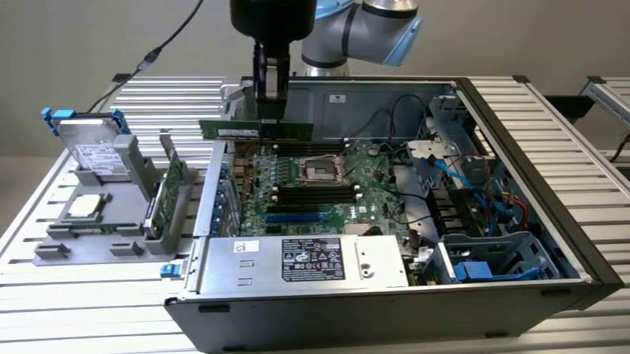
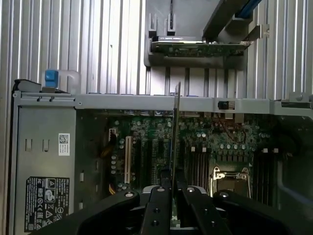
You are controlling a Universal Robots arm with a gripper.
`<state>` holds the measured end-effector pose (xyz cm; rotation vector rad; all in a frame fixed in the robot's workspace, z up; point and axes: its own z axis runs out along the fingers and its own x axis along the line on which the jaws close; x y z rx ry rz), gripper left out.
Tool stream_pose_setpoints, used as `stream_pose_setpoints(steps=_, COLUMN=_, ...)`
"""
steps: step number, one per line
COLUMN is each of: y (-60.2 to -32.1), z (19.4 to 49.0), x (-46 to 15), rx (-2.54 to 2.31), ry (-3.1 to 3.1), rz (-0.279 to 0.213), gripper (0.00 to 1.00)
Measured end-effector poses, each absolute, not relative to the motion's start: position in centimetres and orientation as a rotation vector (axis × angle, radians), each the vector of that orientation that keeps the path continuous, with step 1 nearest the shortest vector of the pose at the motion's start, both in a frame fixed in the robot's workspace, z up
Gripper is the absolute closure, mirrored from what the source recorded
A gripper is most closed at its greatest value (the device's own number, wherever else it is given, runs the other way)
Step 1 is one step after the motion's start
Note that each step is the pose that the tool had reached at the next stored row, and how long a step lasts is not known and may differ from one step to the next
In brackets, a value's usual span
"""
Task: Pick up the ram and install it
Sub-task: 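Pick up the ram and move it above insertion slot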
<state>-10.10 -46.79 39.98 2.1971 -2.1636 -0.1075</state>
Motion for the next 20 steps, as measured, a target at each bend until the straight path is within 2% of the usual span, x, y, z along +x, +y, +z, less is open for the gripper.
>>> stream_pose_setpoints(steps=11, y=-44.4, z=38.2, x=-5.2, rx=2.197, ry=-2.164, rz=-0.107, gripper=0.86)
stream_pose_setpoints(steps=20, y=-41.1, z=36.5, x=-3.5, rx=2.198, ry=-2.163, rz=-0.107, gripper=0.86)
